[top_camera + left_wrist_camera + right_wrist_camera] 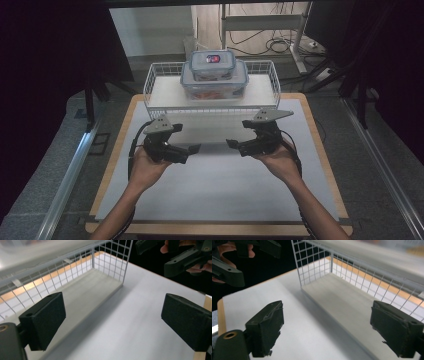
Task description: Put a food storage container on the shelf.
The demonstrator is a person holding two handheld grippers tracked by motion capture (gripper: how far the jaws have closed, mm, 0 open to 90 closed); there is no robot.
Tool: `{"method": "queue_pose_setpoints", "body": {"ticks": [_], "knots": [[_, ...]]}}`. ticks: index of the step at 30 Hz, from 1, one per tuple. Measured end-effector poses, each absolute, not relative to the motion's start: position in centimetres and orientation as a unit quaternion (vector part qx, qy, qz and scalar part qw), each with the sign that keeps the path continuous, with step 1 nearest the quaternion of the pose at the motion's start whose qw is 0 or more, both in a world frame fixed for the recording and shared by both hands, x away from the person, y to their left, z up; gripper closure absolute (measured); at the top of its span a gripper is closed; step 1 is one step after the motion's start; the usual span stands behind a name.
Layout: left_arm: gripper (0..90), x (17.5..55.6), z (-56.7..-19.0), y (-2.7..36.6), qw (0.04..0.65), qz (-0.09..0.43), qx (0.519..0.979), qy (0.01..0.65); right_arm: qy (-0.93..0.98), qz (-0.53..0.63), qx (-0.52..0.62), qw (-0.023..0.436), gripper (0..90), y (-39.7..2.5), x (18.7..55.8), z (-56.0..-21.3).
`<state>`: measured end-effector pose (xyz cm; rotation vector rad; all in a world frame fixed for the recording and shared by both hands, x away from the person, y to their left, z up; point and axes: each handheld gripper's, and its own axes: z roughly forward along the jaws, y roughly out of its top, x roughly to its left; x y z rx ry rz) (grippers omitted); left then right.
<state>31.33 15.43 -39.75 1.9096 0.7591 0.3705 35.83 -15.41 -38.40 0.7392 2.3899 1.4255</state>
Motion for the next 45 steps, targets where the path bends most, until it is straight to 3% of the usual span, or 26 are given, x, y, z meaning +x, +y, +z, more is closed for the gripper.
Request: {"method": "queue_pose_setpoints", "body": {"ticks": [11, 33, 45], "knots": [[2.6, 28.9, -42.6, 15.6, 0.493, 0.153, 0.797, 0.313, 0.83, 0.477, 0.259, 0.13, 5.8, -16.6, 33.4, -41.0], [0.8, 24.5, -48.5, 17.5, 0.466, 0.169, 0.804, 0.329, 0.838, 0.453, 0.271, 0.14, 5.2, -19.7, 28.8, -45.0], [0.0, 22.0, -51.6, 19.0, 0.415, 0.172, 0.819, 0.358, 0.839, 0.435, 0.293, 0.146, 4.7, -21.5, 27.2, -48.0]]}}
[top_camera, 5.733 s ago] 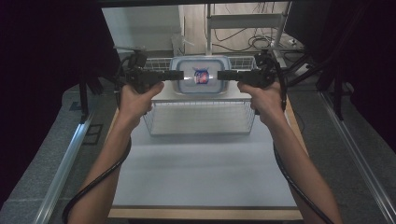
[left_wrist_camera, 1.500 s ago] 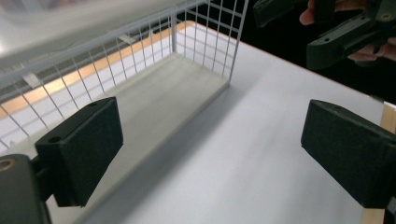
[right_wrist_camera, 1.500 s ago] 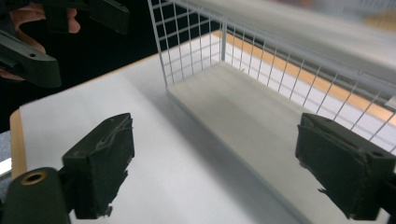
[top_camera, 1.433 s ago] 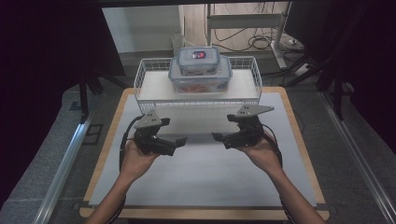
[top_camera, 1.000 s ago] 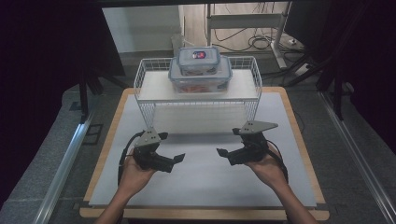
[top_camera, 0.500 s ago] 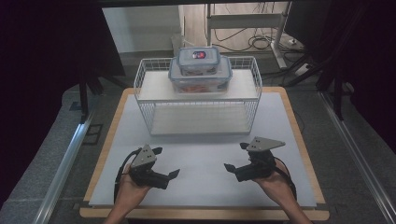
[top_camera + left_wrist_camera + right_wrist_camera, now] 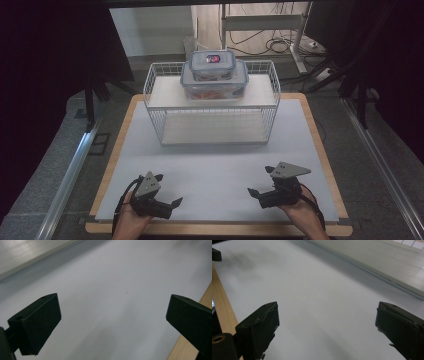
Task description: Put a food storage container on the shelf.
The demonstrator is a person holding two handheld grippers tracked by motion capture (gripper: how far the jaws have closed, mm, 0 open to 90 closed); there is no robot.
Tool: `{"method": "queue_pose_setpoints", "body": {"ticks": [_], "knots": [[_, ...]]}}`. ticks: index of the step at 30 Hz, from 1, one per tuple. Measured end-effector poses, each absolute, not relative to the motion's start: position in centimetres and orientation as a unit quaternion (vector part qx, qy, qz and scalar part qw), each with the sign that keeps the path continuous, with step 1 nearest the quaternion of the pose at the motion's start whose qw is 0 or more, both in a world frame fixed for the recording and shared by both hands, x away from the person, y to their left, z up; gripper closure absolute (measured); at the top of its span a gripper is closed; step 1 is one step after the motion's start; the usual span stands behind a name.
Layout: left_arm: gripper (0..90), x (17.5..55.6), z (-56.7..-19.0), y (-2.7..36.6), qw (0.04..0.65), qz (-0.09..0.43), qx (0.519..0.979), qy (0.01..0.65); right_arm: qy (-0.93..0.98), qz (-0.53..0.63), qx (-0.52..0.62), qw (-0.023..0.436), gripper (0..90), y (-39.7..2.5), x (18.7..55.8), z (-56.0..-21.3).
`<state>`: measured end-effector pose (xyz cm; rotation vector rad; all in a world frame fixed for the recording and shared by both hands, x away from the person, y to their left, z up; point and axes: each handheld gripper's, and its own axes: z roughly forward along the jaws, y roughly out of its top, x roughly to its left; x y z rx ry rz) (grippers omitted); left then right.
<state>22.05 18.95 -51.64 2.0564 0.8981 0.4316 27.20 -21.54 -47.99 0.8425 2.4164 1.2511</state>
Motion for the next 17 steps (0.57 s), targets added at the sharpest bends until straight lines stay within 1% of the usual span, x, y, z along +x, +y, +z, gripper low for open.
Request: {"method": "queue_pose_setpoints", "body": {"ticks": [4, 7, 10, 17], "knots": [[0.0, 21.8, -52.6, 19.0, 0.382, 0.194, 0.827, 0.365, 0.846, 0.418, 0.294, 0.152, 4.6, -21.8, 27.0, -49.1], [0.0, 22.0, -53.1, 18.8, 0.365, 0.194, 0.832, 0.369, 0.856, 0.4, 0.288, 0.155, 4.6, -21.7, 26.8, -50.0], [0.0, 22.1, -53.4, 18.7, 0.358, 0.19, 0.834, 0.373, 0.867, 0.379, 0.279, 0.162, 4.1, -21.6, 26.8, -50.7], [0.0, 22.3, -53.4, 18.8, 0.359, 0.189, 0.832, 0.378, 0.867, 0.377, 0.291, 0.148, 3.4, -21.5, 27.0, -51.2]]}}
